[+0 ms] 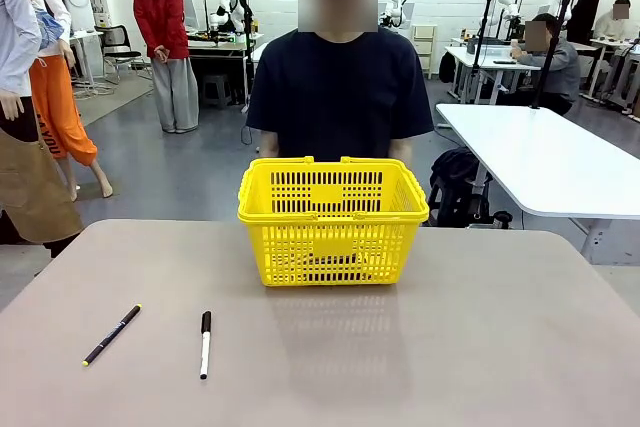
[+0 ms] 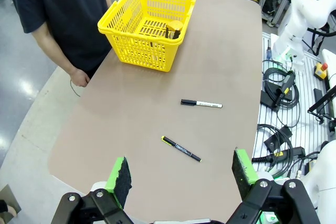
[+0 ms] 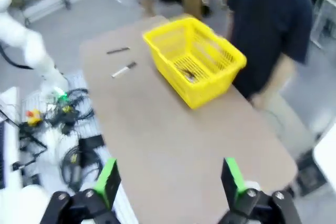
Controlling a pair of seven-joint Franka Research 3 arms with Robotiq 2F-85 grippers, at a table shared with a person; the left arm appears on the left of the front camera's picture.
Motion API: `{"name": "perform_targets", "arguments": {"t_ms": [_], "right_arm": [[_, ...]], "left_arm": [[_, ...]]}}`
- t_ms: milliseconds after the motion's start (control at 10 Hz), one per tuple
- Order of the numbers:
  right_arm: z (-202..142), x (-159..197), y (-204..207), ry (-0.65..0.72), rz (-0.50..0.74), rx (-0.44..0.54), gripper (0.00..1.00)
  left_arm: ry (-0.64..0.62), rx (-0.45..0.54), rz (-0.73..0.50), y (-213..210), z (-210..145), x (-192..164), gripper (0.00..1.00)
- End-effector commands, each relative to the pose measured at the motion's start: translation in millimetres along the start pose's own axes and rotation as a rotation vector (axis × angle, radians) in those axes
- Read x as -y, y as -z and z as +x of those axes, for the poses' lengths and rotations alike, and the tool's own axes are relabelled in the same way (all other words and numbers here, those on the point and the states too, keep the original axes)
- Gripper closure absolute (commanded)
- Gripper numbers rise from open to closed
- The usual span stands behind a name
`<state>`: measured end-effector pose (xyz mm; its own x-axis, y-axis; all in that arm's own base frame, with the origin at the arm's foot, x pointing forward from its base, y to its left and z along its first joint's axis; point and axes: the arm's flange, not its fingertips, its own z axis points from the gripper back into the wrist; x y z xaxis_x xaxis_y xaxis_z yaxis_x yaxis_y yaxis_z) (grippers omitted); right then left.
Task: Place the items the person wants into the basket.
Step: Pick up the item the person points to and place it in the Market Basket.
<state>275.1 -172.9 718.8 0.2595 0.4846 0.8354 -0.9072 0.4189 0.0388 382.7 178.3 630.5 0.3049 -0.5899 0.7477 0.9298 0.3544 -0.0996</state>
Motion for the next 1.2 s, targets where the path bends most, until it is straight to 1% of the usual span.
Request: {"name": "perform_targets", "arguments": {"t_ms": [0,100,200,400,500,600,700,800,900,1100], "right_arm": [[-26,55,-6,-0.011,0.18,-0.014,0.0],[-46,70,-7,-0.006,0.171,0.013,0.0],[-62,73,-4,-0.024,0.155,0.021,0.0],[-92,73,-3,0.007,0.108,0.055,0.0],[-98,71,-7,0.011,0.103,0.08,0.0],[-104,66,-16,0.045,0.039,0.104,0.0],[-104,63,-22,0.062,-0.049,0.056,0.0],[-101,59,-26,0.071,-0.104,-0.029,0.0],[-111,76,-28,0.061,0.028,0.072,0.0],[-111,76,-28,0.061,0.028,0.072,0.0]], "left_arm": [[0.02,0.023,-0.003,0,0,1,0.0],[0.02,0.023,-0.003,0,0,1,0.0],[0.02,0.023,-0.003,0,0,1,0.0],[0.02,0.023,-0.003,0,0,1,0.0],[0.02,0.023,-0.003,0,0,1,0.0],[0.02,0.023,-0.003,0,0,1,0.0],[0.02,0.023,-0.003,0,0,1,0.0],[0.02,0.023,-0.003,0,0,1,0.0],[0.02,0.023,-0.003,0,0,1,0.0],[0.02,0.023,-0.003,0,0,1,0.0]]}}
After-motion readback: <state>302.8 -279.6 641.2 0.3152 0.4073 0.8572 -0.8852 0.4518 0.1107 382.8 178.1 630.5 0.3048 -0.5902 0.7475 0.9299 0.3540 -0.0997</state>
